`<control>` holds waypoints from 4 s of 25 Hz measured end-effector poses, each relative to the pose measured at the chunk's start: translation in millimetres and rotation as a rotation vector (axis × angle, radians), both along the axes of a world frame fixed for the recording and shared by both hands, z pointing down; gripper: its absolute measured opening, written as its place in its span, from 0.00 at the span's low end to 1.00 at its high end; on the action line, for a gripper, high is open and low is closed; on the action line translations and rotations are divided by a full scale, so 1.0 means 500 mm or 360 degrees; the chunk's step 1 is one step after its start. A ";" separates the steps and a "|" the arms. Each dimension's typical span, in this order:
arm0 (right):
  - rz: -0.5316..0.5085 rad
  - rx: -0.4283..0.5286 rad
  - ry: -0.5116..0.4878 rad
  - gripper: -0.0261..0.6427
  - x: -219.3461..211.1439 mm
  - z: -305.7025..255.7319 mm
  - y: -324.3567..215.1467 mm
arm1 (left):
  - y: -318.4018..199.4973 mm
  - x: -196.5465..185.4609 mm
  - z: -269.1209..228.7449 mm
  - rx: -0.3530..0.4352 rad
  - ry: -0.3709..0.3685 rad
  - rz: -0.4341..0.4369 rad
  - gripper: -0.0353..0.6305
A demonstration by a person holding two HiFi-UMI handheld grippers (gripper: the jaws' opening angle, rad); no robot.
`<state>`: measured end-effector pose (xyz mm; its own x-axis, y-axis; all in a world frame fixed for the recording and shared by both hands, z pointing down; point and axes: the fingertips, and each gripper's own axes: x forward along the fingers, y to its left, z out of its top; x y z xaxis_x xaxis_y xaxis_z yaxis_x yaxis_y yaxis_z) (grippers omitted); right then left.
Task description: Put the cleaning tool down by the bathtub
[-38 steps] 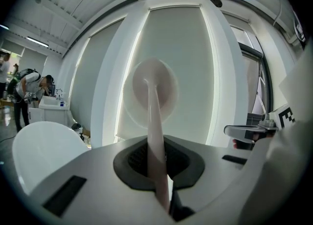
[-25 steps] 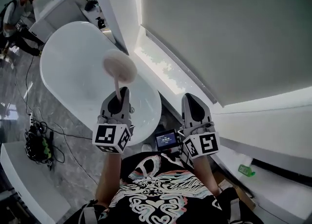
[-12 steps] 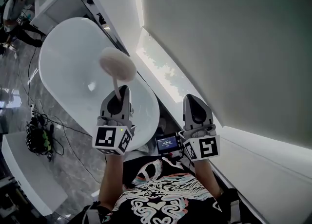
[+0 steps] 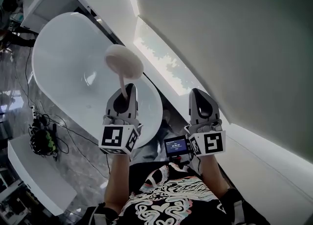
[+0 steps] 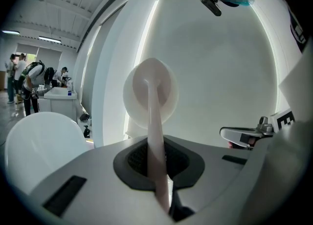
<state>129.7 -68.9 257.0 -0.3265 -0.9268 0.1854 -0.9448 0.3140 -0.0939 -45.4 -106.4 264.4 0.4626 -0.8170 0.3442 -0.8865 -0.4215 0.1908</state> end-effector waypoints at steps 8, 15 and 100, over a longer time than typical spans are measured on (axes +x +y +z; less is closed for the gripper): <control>-0.0043 -0.0095 0.0055 0.08 -0.027 0.129 -0.054 | -0.037 -0.004 0.163 -0.0153 0.0036 -0.0013 0.08; 0.0009 -0.0168 -0.0036 0.08 -0.013 0.262 -0.088 | -0.064 0.021 0.356 -0.0310 0.0065 -0.0056 0.08; -0.0131 -0.0804 -0.0053 0.08 0.030 0.920 -0.168 | -0.221 0.241 1.182 -0.1095 0.0061 -0.0470 0.32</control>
<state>144.8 -152.7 716.9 -0.4079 -0.6952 0.5918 -0.9127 0.2948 -0.2828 75.1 -217.0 855.6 0.2793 -0.5150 0.8104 -0.9317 0.0587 0.3584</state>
